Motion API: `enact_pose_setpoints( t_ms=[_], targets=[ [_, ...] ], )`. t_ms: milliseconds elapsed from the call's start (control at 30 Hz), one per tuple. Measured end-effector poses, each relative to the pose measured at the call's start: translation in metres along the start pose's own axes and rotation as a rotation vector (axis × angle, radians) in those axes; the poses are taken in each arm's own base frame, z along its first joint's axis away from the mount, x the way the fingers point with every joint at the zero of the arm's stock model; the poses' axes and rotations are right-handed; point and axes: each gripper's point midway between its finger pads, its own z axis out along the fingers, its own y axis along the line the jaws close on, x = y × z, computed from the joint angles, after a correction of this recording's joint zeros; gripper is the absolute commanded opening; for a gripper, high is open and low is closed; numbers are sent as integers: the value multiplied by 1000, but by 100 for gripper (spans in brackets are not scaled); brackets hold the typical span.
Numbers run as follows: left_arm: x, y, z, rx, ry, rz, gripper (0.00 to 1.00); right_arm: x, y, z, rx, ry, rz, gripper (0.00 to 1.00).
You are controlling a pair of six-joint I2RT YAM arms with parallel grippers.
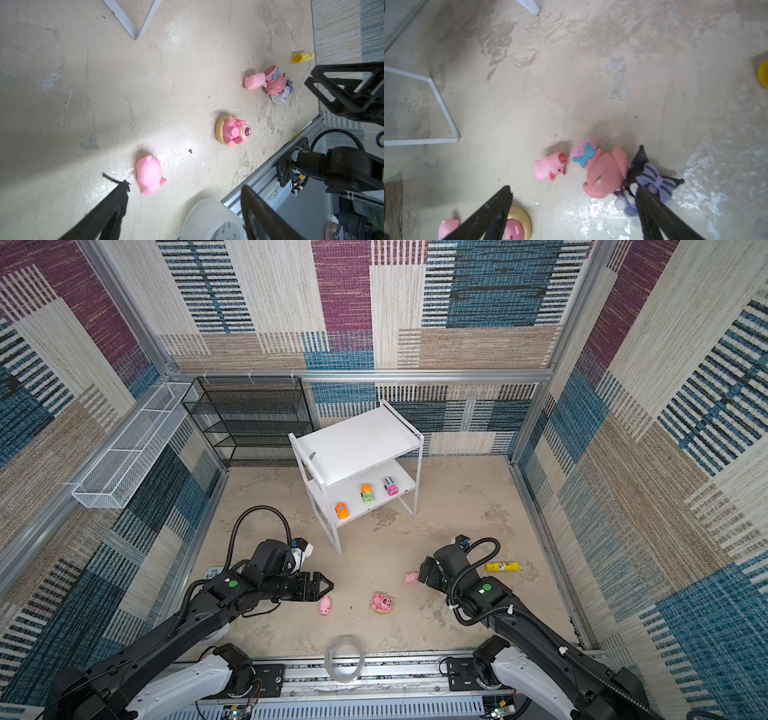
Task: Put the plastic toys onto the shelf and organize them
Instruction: 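Move the right gripper over the pink figure with the teal bow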
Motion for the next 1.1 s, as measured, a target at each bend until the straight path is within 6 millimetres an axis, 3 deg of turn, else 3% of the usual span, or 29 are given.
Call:
enact_pose_setpoints(
  t_ms=[367, 533, 667, 833, 1000, 1100],
  targets=[
    [-2, -6, -7, 20, -28, 36, 86, 13, -37, -10, 87, 8, 248, 91],
    [-1, -5, -6, 22, -30, 40, 86, 36, -51, 3, 110, 72, 279, 90],
    [-1, -5, -6, 22, -31, 40, 86, 44, -47, 15, 90, 105, 280, 88],
    [-1, -6, -8, 28, -42, 44, 86, 31, -31, 22, 34, 72, 238, 85],
    [-2, -6, -6, 28, -41, 44, 86, 1, -5, 18, 2, 8, 156, 86],
    [-3, -6, -6, 29, -43, 45, 86, -15, -2, 16, 35, -34, 116, 88]
  ],
)
